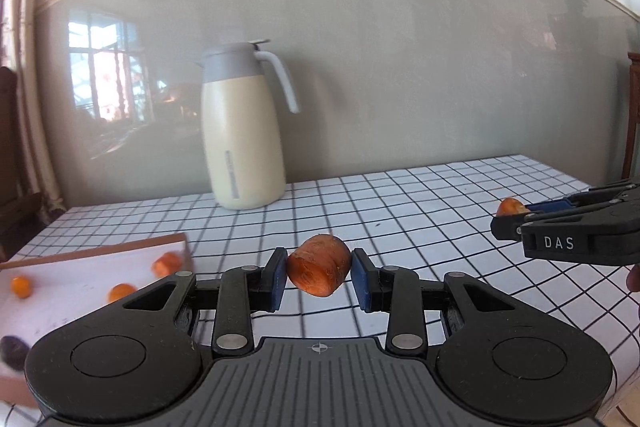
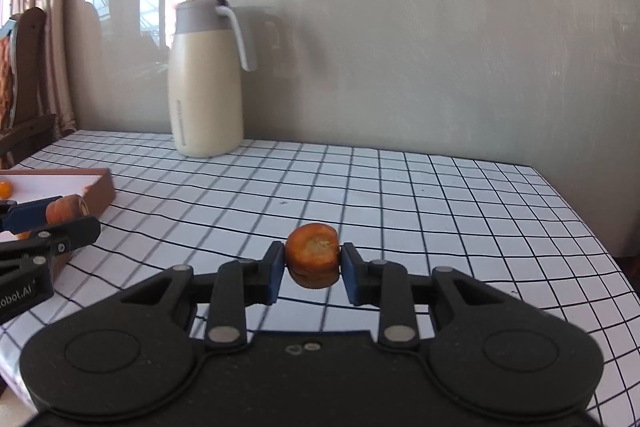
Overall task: Organize fruits
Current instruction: 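Carry both carrot chunks over the white tray with both grippers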
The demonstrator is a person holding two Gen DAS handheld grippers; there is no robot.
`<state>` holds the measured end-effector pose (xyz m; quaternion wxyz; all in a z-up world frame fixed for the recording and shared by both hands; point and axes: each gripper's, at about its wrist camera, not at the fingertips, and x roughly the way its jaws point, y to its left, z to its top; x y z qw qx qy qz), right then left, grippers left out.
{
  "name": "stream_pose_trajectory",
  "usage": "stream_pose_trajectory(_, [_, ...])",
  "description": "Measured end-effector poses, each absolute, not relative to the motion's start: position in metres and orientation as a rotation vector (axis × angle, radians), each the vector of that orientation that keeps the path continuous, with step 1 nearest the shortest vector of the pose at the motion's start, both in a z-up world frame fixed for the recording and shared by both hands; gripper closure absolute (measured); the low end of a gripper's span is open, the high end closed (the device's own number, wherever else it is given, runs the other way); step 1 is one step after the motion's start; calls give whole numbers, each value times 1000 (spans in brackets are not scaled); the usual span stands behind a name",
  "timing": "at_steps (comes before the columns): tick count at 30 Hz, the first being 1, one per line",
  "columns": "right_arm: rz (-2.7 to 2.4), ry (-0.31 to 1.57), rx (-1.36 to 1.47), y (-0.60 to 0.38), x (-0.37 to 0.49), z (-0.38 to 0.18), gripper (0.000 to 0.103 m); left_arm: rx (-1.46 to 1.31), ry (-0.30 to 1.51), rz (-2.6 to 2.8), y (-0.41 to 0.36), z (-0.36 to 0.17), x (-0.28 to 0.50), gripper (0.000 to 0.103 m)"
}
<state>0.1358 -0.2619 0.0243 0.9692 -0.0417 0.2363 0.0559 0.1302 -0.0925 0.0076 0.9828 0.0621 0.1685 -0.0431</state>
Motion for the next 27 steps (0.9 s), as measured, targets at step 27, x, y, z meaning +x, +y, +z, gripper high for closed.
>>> stream_pose_trajectory(27, [447,386,-135,-117,115,33,81,48,291,253,25,20,65,68])
